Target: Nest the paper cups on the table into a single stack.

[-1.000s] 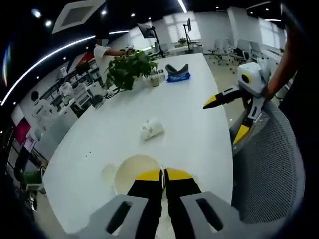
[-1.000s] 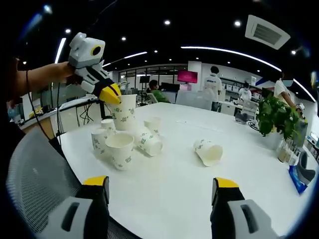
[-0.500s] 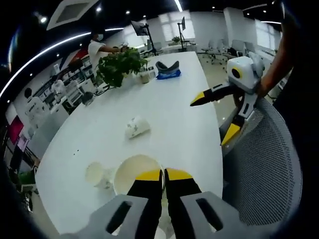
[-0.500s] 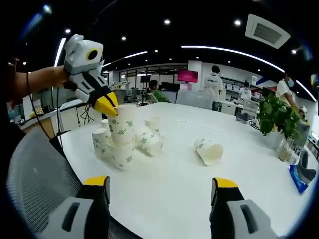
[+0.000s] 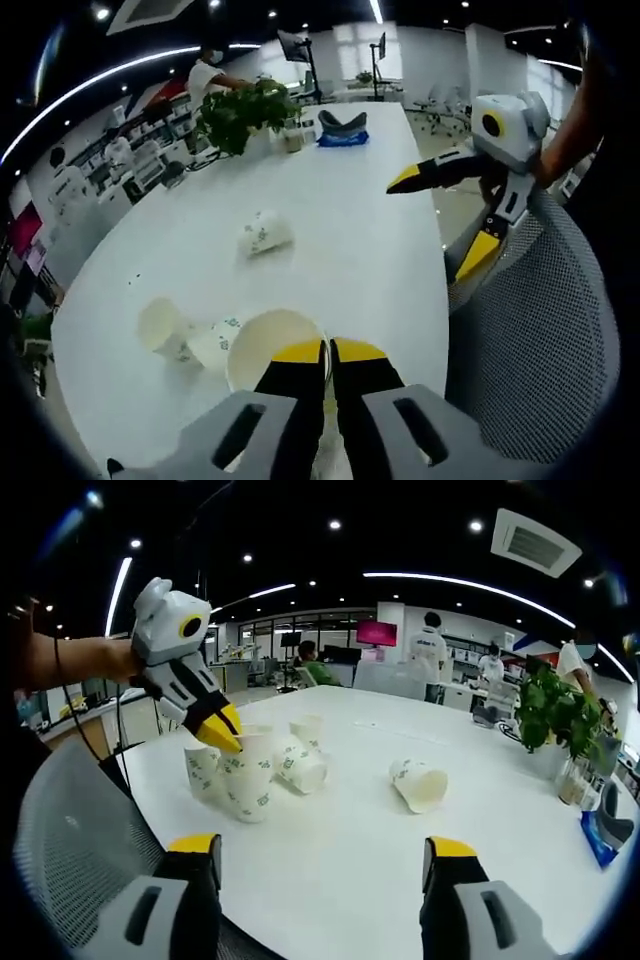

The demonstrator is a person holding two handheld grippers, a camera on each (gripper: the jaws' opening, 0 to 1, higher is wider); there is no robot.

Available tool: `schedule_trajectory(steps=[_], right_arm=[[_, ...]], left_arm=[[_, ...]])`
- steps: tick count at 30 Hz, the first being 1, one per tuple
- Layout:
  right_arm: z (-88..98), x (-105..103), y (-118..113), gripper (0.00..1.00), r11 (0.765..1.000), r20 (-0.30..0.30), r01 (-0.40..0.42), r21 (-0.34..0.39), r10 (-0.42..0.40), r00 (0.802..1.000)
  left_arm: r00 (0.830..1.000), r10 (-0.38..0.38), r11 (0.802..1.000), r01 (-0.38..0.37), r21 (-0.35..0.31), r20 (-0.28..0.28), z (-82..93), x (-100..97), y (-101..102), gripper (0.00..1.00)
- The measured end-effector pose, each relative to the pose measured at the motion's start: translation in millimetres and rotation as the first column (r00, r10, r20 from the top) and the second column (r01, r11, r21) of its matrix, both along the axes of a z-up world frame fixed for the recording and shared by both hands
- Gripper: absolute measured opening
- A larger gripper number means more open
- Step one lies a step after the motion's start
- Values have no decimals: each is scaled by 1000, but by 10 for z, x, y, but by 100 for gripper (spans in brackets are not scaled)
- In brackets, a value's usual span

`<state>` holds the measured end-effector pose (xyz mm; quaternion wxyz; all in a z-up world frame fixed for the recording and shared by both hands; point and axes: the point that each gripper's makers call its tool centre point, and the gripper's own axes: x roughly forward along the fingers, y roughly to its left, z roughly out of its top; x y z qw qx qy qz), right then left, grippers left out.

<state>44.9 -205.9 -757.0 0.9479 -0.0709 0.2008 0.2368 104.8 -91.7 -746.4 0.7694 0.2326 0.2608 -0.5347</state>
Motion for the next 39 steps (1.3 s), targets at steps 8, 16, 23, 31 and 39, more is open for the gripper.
schedule_trajectory(steps=[8, 16, 23, 31, 39], right_arm=[[-7, -1, -2, 83, 1000, -2, 1, -3, -1, 1000], [-24, -4, -15, 82, 1000, -10, 6, -10, -6, 1000], [-30, -5, -20, 82, 1000, -13, 8, -12, -8, 1000], [-34, -7, -17, 82, 1000, -15, 7, -12, -7, 1000], [-30, -7, -16, 82, 1000, -14, 7, -13, -7, 1000]], left_arm=[[998, 4, 1000, -4, -8, -59, -119, -56, -20, 0], [992, -31, 999, 27, -35, -122, -213, -163, -103, 2], [992, -32, 999, 31, -14, -125, -315, -139, -89, 3], [992, -29, 1000, 28, -5, -123, -348, -140, -93, 4], [995, -29, 1000, 27, -16, -94, -240, -121, -74, 8]])
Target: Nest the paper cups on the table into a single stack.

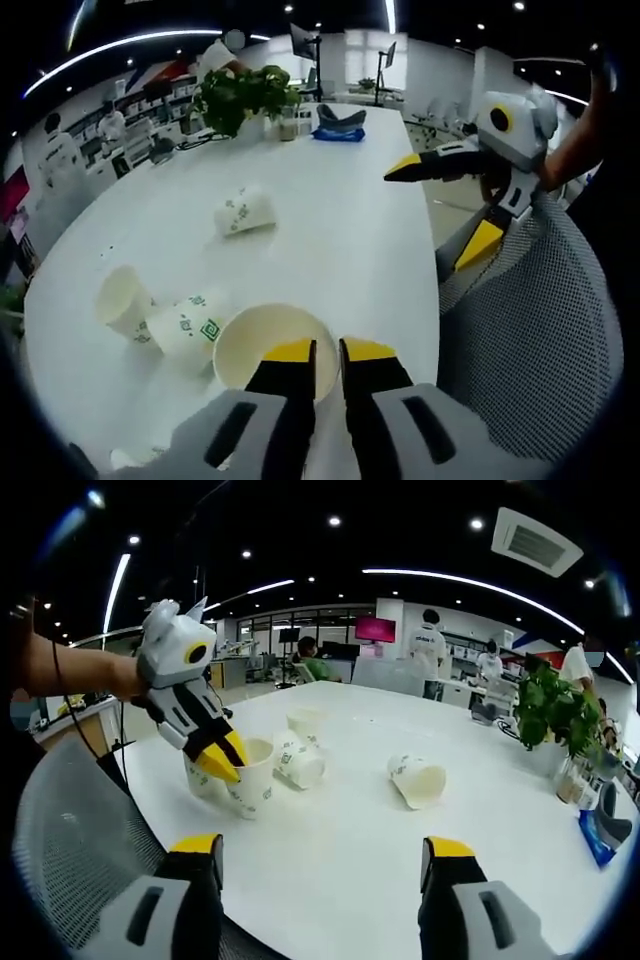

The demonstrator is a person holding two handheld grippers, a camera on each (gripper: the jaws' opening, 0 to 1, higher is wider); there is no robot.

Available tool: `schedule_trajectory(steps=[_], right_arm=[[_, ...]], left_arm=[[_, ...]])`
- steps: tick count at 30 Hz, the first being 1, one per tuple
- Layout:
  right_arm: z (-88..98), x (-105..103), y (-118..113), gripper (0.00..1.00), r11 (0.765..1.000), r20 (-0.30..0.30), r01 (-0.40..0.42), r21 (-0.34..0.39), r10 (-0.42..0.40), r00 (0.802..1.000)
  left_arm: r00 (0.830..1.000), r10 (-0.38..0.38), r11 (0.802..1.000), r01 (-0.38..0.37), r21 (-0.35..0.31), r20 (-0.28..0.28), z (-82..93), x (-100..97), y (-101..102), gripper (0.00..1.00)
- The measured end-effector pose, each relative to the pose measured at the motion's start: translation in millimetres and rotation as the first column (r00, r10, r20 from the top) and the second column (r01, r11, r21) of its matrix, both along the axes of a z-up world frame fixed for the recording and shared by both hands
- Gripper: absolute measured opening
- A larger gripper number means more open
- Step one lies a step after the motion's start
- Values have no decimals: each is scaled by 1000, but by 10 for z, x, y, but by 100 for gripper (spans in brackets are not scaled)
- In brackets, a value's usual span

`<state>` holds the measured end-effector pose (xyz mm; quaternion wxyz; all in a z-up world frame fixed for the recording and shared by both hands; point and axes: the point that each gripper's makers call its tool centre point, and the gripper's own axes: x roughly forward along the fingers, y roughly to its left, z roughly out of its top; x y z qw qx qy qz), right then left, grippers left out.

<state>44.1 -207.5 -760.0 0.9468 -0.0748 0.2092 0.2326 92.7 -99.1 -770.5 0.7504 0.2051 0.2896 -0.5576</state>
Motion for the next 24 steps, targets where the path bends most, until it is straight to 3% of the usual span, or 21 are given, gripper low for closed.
schedule_trajectory(steps=[6, 15, 24], right_arm=[[1, -3, 5, 82, 1000, 0, -2, 0, 2, 1000], [3, -7, 13, 82, 1000, 0, -5, 1, 5, 1000], [1, 4, -4, 82, 1000, 1, -3, 1, 3, 1000]], left_arm=[[1000, 2, 1000, -1, -25, 24, 132, 54, 15, 12], [995, 24, 998, -18, -57, 100, 411, 304, 48, 19], [985, 77, 996, -71, -49, 154, 462, 660, 132, 19]])
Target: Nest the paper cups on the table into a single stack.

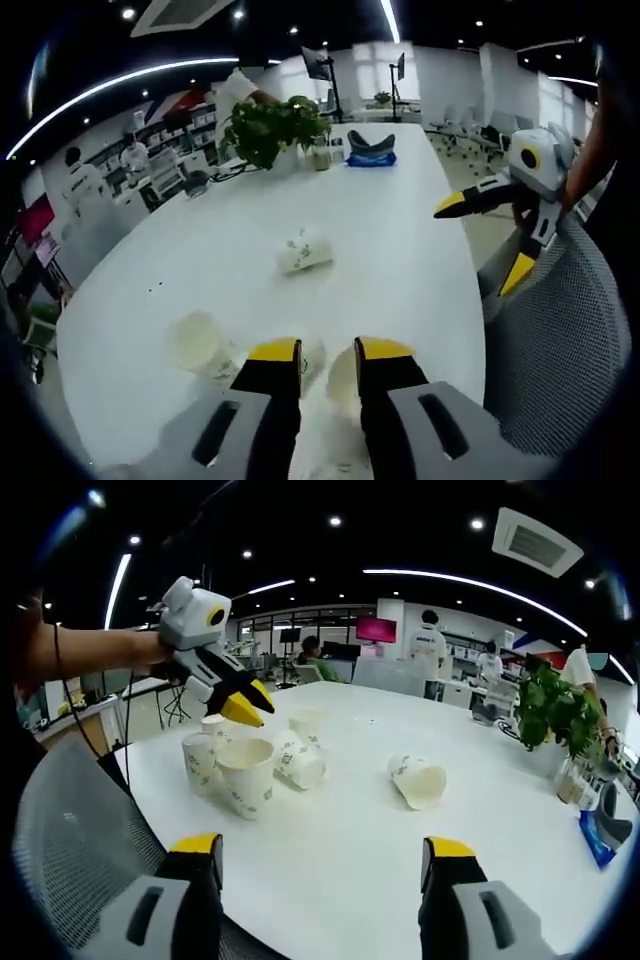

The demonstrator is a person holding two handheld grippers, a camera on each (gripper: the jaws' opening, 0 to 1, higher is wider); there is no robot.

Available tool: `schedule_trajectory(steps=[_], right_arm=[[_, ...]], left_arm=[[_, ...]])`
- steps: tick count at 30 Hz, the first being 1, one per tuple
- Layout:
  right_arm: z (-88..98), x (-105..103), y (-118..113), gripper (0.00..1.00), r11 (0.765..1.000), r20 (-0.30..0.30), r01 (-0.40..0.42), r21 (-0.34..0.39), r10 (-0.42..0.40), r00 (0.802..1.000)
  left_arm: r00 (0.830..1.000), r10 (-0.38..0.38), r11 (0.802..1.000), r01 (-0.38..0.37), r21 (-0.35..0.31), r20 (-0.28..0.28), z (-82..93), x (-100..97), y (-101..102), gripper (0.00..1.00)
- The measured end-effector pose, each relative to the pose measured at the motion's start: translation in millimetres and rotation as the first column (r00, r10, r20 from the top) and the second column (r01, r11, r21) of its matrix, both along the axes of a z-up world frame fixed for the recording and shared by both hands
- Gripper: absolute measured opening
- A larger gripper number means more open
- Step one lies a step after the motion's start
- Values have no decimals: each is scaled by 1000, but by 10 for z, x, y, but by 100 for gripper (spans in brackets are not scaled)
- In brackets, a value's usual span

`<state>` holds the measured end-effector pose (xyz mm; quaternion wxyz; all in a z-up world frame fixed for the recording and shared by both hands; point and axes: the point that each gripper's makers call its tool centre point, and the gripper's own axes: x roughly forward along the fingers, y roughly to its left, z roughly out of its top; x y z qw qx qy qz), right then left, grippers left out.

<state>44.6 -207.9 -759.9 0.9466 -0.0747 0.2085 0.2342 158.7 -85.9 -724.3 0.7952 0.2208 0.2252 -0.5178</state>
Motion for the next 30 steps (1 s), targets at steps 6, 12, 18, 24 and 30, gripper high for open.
schedule_trajectory(steps=[6, 12, 18, 24, 30], right_arm=[[0, 9, -14, 82, 1000, 2, 4, 1, -4, 1000], [0, 8, -12, 83, 1000, 4, 2, 1, -2, 1000], [11, 8, -1, 85, 1000, 8, -1, 9, 1, 1000], [21, 6, 17, 88, 1000, 12, -9, 16, 9, 1000], [11, 4, 17, 88, 1000, 8, -9, 13, 9, 1000]], left_arm=[[998, 55, 998, -55, -19, 16, 21, 285, 41, 19], [994, 104, 994, -103, -30, 14, -56, 553, 87, 19], [989, 147, 989, -146, -32, 21, -131, 764, 134, 21], [980, 200, 980, -200, -23, 13, -231, 968, 172, 22], [972, 235, 972, -235, -12, -6, -378, 1099, 180, 20]])
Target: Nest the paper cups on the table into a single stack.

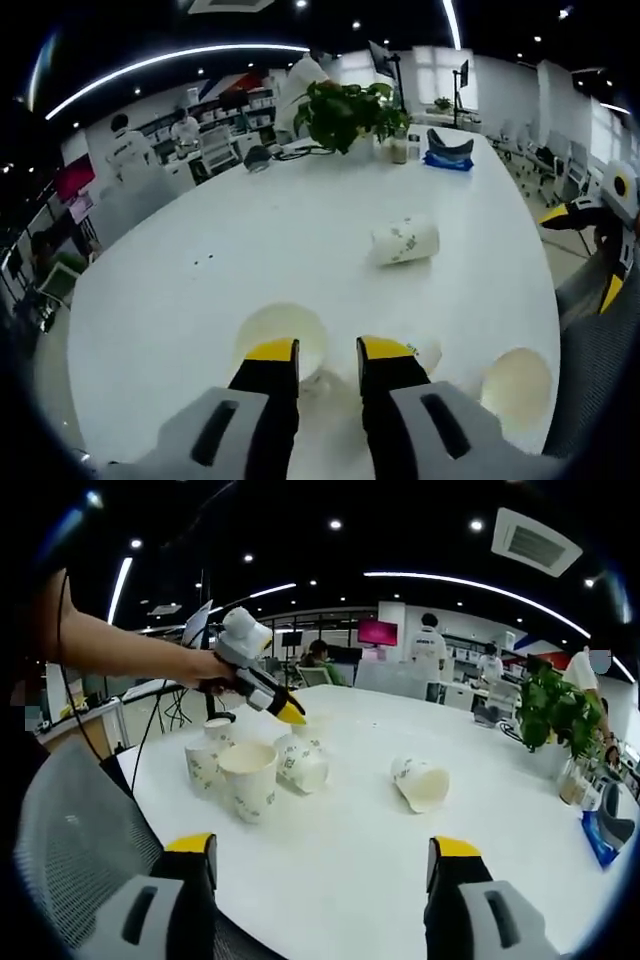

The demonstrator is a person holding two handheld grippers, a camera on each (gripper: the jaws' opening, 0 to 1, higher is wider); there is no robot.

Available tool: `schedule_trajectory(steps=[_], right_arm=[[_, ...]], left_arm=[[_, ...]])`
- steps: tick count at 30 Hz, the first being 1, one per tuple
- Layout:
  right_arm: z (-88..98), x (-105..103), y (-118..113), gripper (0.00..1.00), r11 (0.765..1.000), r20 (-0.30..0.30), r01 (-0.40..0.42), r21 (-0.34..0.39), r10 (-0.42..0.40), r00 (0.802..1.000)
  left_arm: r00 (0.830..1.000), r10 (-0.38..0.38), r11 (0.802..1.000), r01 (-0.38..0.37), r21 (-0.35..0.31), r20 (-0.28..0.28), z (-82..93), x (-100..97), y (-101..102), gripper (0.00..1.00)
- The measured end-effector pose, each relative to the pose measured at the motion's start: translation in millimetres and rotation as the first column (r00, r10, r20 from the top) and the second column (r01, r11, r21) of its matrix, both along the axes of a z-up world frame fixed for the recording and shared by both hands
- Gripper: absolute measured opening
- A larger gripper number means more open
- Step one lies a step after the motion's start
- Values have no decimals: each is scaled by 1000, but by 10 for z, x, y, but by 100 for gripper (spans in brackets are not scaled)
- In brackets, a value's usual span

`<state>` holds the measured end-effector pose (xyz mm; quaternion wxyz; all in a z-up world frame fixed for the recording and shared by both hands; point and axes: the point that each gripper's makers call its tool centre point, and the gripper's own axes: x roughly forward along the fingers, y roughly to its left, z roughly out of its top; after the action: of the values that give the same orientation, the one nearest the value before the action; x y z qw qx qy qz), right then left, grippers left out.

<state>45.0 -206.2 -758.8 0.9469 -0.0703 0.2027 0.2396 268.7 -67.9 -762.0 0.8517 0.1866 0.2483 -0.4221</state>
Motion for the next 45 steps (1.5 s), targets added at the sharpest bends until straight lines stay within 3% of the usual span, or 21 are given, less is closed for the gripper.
schedule_trajectory(steps=[7, 18, 23, 36, 45], right_arm=[[-13, -1, -3, 88, 1000, -5, 0, -6, 0, 1000], [-16, 6, -11, 87, 1000, -6, 3, -8, -3, 1000], [-16, 7, -15, 87, 1000, -7, 5, -8, -5, 1000], [-9, 4, -7, 86, 1000, -4, 6, -4, -6, 1000], [0, 2, -2, 86, 1000, -1, 6, -1, -6, 1000]], left_arm=[[1000, 19, 1000, -18, 23, -25, -160, 82, -32, 15], [1000, 0, 999, 1, 47, -19, -235, 153, -61, 2], [1000, -8, 998, 8, 63, -7, -230, 168, -48, 1], [996, -55, 994, 49, 93, 65, 37, 24, 32, 0], [993, -87, 991, 79, 106, 75, 273, -173, 126, 0]])
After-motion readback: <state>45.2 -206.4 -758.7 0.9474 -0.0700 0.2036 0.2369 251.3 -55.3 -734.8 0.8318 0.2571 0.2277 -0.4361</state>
